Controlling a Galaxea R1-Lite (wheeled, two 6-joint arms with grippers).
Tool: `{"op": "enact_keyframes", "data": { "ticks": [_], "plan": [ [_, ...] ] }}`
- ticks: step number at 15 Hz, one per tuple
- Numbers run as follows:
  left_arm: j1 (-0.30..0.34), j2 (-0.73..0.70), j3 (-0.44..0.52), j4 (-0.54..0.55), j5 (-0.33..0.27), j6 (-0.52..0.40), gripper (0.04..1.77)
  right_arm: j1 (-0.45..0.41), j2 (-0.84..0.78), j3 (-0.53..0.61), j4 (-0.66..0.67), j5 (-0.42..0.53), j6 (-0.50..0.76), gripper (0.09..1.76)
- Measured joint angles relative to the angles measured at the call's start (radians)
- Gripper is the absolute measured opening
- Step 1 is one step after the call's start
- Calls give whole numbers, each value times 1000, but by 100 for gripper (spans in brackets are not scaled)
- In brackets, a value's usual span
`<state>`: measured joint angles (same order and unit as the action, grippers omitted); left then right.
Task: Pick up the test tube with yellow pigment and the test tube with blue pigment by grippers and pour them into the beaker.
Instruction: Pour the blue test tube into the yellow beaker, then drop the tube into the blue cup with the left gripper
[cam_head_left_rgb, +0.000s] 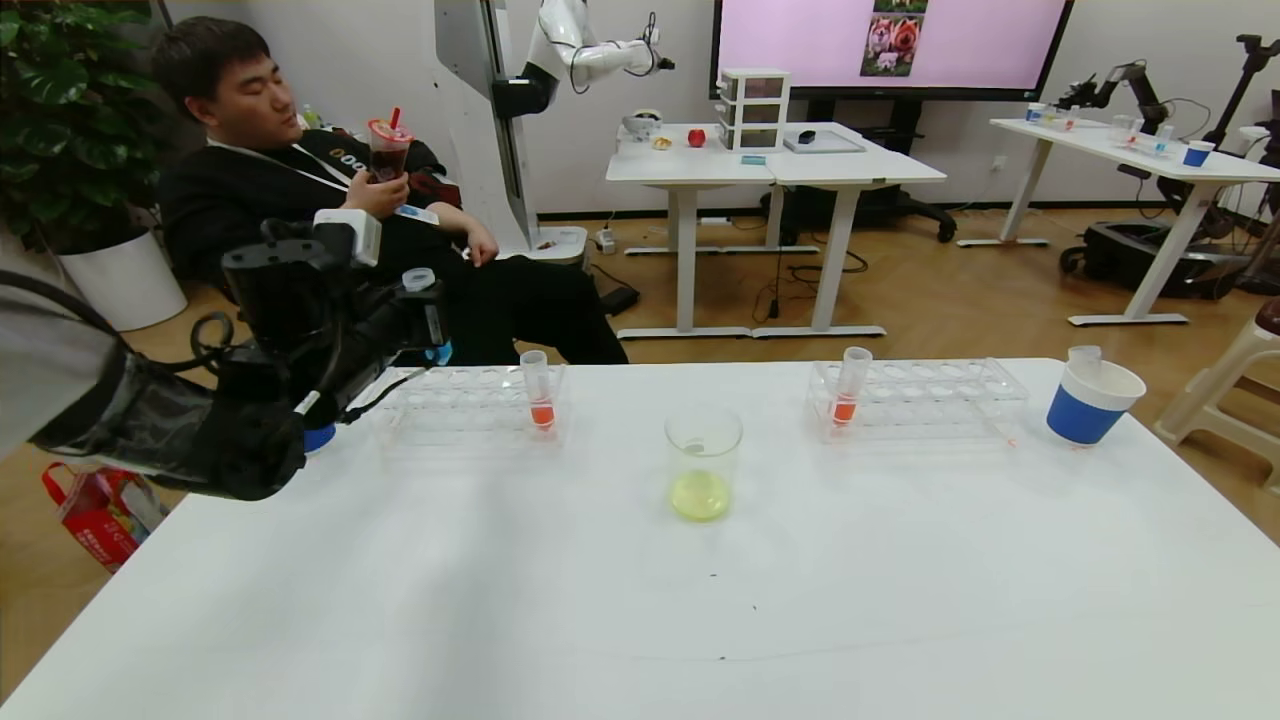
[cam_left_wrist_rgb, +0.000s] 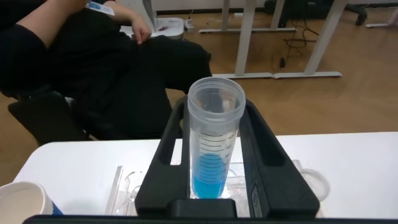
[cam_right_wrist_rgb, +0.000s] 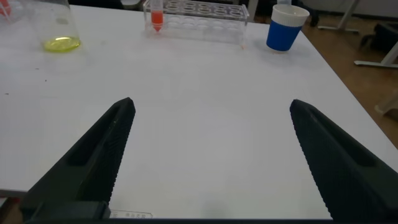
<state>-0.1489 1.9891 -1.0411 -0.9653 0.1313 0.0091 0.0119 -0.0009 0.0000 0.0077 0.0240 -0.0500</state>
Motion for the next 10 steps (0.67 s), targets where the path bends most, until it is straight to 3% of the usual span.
{"op": "enact_keyframes", "data": {
  "ticks": [3,7,10],
  "plan": [
    [-98,-55,-87,97,-83,7,50,0,0,0,0,0,0,174],
    [-237,-80,-106,83,-244,37,50,0,0,0,0,0,0,174],
    [-312,-68,-73,45,-318,97,50,0,0,0,0,0,0,174]
  ]
}}
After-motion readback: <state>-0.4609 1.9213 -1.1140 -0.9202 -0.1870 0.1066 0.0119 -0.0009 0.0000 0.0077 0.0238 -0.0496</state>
